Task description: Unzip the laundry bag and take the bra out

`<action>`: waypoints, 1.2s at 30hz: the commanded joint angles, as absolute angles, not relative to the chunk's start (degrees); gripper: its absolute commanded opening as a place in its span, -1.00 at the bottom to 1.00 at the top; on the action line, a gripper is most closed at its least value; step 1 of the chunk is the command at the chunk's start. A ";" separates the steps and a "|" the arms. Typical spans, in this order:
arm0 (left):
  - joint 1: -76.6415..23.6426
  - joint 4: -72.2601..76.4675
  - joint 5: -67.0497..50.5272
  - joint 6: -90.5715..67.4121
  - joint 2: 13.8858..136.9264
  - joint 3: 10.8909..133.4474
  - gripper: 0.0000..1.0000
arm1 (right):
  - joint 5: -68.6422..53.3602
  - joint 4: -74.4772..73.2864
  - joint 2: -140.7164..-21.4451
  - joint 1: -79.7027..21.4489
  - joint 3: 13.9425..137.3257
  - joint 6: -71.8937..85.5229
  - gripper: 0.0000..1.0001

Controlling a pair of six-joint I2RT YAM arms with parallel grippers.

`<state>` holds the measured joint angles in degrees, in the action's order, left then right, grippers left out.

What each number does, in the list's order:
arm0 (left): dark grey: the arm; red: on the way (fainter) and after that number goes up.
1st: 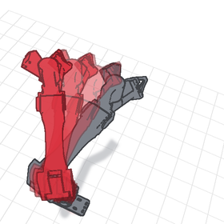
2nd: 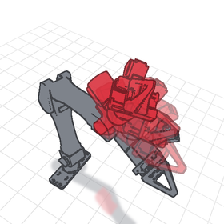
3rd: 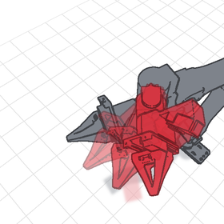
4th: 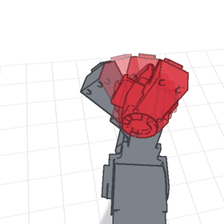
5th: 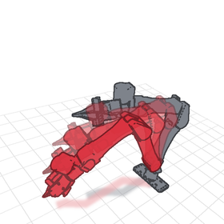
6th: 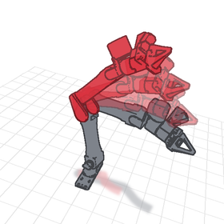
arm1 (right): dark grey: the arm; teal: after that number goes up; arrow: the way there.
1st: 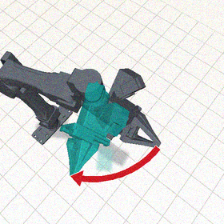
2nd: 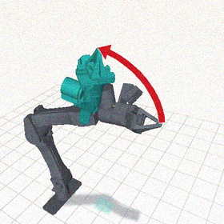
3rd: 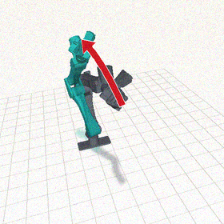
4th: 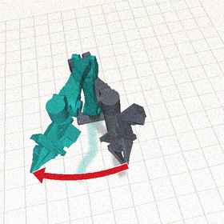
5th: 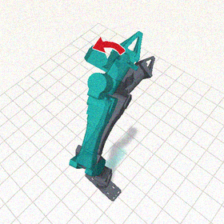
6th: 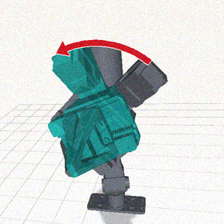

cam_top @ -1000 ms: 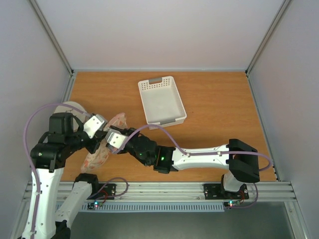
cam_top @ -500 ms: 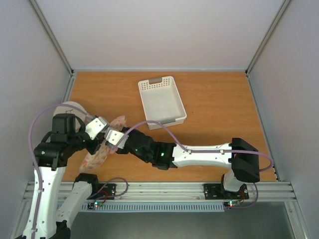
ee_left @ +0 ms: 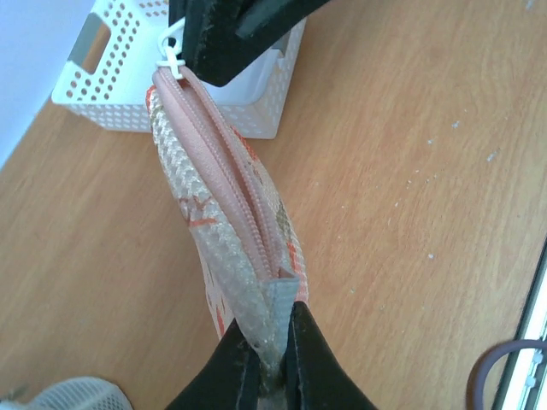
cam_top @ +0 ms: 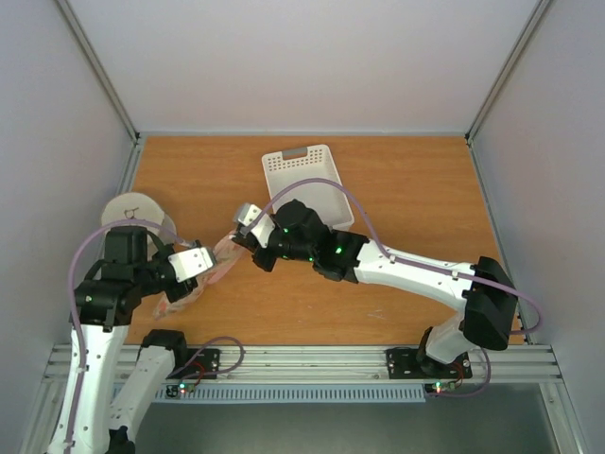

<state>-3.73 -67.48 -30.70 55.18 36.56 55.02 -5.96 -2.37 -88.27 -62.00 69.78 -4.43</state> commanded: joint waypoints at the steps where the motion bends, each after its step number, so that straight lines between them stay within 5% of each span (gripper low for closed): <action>1: -3.87 -67.91 -33.82 63.55 37.45 54.02 -0.99 | -14.57 -4.41 -85.37 -60.49 68.64 -0.66 -0.98; 7: -3.87 -63.86 -34.46 66.65 39.07 51.97 -0.99 | -17.72 -6.16 -84.30 -58.89 66.42 -0.30 -0.98; 12: -3.92 -66.10 -35.07 66.15 38.98 48.15 0.14 | -20.46 -5.53 -84.78 -59.09 64.63 2.66 -0.98; 16: -3.96 -70.48 -36.91 66.27 37.36 48.95 0.44 | -21.15 -3.05 -84.27 -59.10 63.61 6.17 -0.98; 30: -11.63 -66.73 -35.61 34.22 41.52 59.13 0.50 | -15.57 -4.62 -88.18 -62.66 72.48 19.16 -0.98; 36: -16.04 -62.87 -24.23 32.90 45.58 58.37 0.16 | -16.12 -6.03 -88.38 -63.69 74.80 18.40 -0.98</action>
